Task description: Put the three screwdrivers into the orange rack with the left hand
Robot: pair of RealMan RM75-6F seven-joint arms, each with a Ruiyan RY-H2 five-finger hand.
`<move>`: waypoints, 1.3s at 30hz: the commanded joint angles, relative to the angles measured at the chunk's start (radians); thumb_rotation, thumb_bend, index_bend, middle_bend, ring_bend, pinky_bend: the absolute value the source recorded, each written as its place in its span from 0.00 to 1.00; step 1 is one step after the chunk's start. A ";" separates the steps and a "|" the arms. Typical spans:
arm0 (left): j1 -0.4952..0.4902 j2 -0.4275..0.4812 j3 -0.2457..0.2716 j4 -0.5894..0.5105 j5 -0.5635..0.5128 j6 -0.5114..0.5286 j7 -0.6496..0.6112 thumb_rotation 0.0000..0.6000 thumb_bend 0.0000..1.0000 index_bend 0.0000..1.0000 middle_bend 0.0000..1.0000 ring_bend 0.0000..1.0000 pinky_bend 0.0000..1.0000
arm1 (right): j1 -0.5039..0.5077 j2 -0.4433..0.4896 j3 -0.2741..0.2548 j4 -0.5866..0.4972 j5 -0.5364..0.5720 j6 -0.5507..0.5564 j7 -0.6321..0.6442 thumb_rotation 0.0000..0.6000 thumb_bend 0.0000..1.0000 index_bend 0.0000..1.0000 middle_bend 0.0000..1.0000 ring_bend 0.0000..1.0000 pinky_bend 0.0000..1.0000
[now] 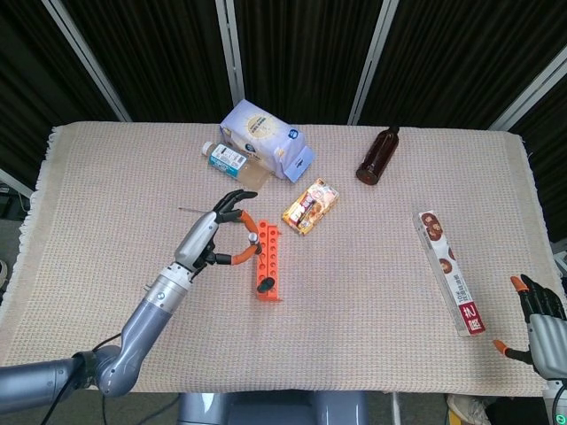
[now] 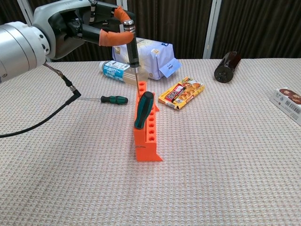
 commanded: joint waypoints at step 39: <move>-0.022 -0.111 0.069 0.147 0.029 -0.009 0.049 1.00 0.50 0.64 0.10 0.00 0.00 | 0.000 0.000 0.002 -0.002 0.009 -0.010 -0.009 1.00 0.00 0.04 0.00 0.00 0.03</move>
